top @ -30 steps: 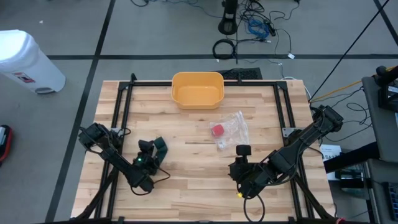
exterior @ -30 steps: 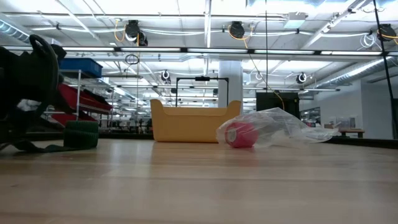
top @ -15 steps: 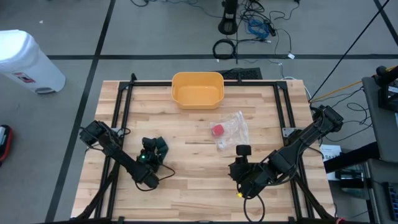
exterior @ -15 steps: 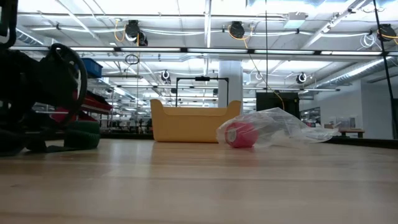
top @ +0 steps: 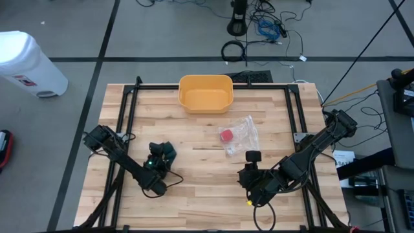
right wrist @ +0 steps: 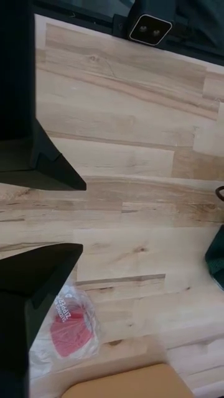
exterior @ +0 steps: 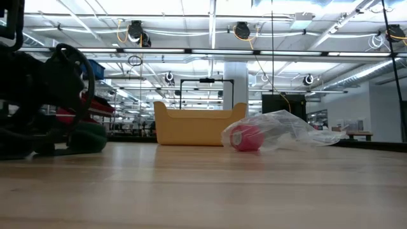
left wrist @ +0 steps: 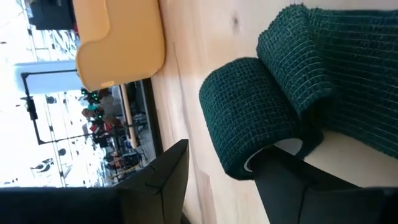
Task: Roll bandage
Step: Roll the green bandage
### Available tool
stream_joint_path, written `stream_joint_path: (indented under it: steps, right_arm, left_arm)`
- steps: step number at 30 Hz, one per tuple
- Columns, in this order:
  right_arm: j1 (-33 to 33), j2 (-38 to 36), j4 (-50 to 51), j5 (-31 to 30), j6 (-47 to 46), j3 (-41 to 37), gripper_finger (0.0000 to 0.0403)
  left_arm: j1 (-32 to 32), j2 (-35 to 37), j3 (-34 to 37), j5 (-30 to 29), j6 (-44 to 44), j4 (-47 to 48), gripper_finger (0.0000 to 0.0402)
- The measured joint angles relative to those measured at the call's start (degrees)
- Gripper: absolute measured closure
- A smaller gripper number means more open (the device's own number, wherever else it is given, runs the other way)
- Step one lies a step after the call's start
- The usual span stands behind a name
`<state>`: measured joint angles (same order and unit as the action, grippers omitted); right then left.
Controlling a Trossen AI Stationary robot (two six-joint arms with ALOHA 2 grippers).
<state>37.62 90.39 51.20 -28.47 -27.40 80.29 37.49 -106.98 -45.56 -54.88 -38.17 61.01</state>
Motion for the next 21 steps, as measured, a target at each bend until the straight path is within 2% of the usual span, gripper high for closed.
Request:
stream_joint_path:
  steps: [12, 21]
  right_arm:
    - [0.00, 0.00, 0.00, 0.00, 0.01, 0.00, 0.0271]
    - [-0.01, 0.00, 0.01, 0.00, 0.01, 0.00, 0.0271]
  left_arm:
    - [-0.08, -0.04, 0.00, -1.68, 0.15, -1.19, 0.0325]
    - [0.14, -0.18, -1.12, -1.87, -0.49, -0.69, 0.0347]
